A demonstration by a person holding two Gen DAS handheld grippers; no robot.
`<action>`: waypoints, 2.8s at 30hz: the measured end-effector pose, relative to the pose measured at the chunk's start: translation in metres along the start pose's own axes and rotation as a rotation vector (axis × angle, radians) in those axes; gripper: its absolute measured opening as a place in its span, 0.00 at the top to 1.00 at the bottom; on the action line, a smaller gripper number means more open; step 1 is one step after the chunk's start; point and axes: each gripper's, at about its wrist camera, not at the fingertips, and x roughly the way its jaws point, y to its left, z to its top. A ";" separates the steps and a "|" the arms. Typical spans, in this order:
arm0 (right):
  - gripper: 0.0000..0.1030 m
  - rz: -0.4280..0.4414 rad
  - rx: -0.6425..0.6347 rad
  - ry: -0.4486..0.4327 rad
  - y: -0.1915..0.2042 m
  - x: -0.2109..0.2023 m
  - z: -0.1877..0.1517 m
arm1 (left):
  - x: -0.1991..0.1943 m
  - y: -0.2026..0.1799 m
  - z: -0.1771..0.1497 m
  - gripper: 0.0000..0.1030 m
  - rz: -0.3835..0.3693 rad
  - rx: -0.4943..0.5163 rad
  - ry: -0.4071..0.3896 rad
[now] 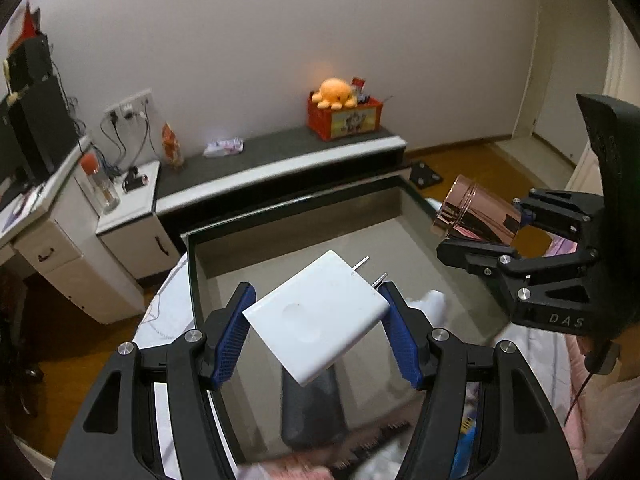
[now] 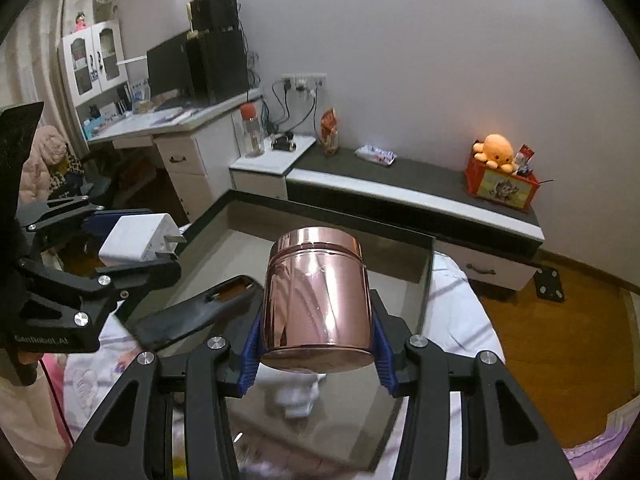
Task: Organize rigid objects
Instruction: 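Carry both items over the pink box, lower them in, open both tools, then withdraw both tools from the box toward the remaining items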
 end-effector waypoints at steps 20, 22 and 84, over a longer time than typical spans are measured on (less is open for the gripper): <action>0.53 0.048 0.034 0.289 -0.025 0.106 0.004 | 0.114 0.032 -0.010 0.28 0.053 -0.089 0.230; 0.46 0.029 0.034 0.275 -0.025 0.102 0.005 | 0.107 0.031 -0.010 0.20 0.064 -0.098 0.222; 0.00 -0.148 0.109 -0.388 0.106 -0.221 -0.159 | -0.236 -0.078 -0.210 0.00 0.371 -0.183 -0.338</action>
